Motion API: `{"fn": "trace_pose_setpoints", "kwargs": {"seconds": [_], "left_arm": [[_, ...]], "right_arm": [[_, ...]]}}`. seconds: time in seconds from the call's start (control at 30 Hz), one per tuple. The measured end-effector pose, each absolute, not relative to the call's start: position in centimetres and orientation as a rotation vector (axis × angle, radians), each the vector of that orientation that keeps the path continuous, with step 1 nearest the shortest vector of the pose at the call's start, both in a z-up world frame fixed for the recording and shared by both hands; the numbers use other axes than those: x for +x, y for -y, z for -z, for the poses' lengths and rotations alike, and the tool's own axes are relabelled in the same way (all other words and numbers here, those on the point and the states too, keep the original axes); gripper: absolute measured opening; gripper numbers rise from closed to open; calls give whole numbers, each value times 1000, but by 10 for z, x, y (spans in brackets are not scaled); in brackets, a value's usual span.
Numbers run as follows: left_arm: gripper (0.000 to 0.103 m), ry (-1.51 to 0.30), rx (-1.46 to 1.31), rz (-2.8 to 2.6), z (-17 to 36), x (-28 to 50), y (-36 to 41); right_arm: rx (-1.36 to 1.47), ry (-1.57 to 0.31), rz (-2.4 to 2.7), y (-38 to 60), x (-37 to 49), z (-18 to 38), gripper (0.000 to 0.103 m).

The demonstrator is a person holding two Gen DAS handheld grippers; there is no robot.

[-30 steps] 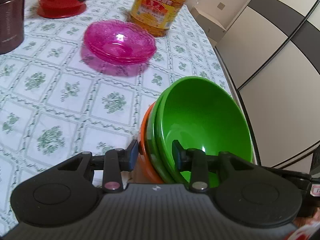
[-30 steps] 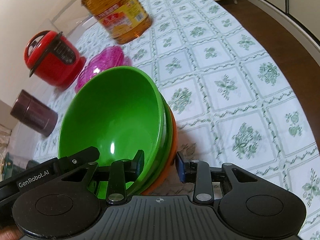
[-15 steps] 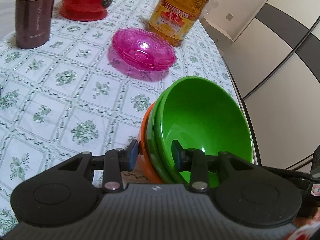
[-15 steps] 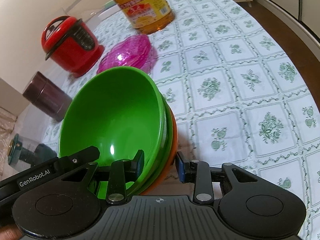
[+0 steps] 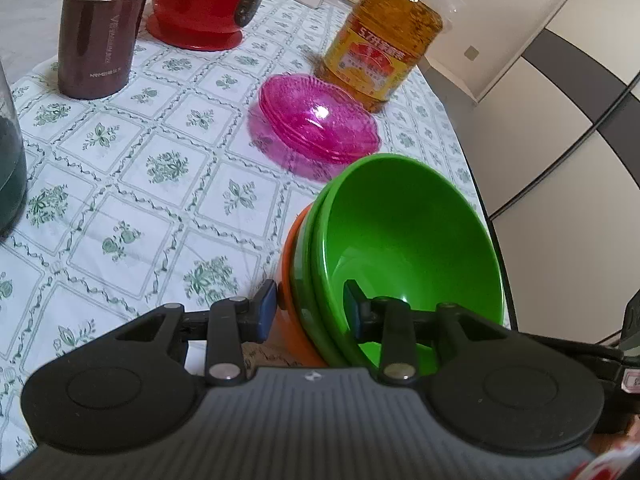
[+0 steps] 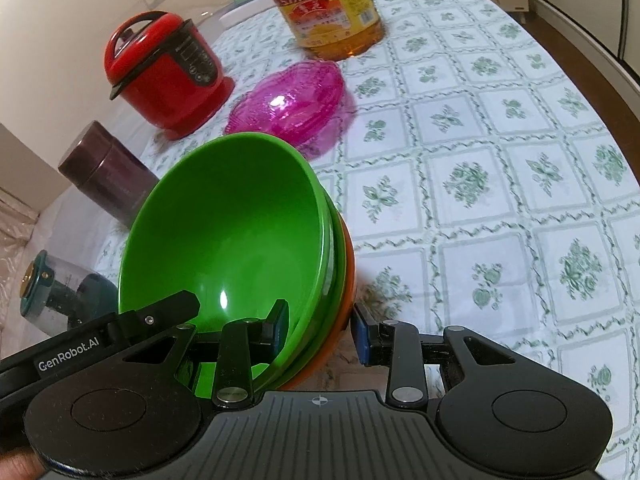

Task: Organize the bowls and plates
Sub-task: 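Lift the bowl stack and carry it over the pink plate stack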

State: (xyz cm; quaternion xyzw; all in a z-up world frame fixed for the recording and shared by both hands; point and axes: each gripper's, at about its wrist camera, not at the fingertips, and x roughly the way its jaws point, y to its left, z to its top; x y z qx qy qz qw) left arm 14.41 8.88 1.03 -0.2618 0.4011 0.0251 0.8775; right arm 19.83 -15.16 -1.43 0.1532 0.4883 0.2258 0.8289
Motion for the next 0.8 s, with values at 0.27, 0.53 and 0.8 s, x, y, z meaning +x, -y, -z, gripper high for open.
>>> {"fn": "trace_pose_setpoints", "kwargs": {"seconds": [0.27,0.53,0.8], "left_arm": [[31,-817,-547,-56,-19,167,-103],[31,-807,-547,-46,-28,198,-112],[32,-807,-549,-30,-39,238,-122]], "right_arm": [[319,-1023,-500,137,223,4,34],[310,-996,-502,129,255,-11,34],[295,-974,-504,121,291,-28,34]]}}
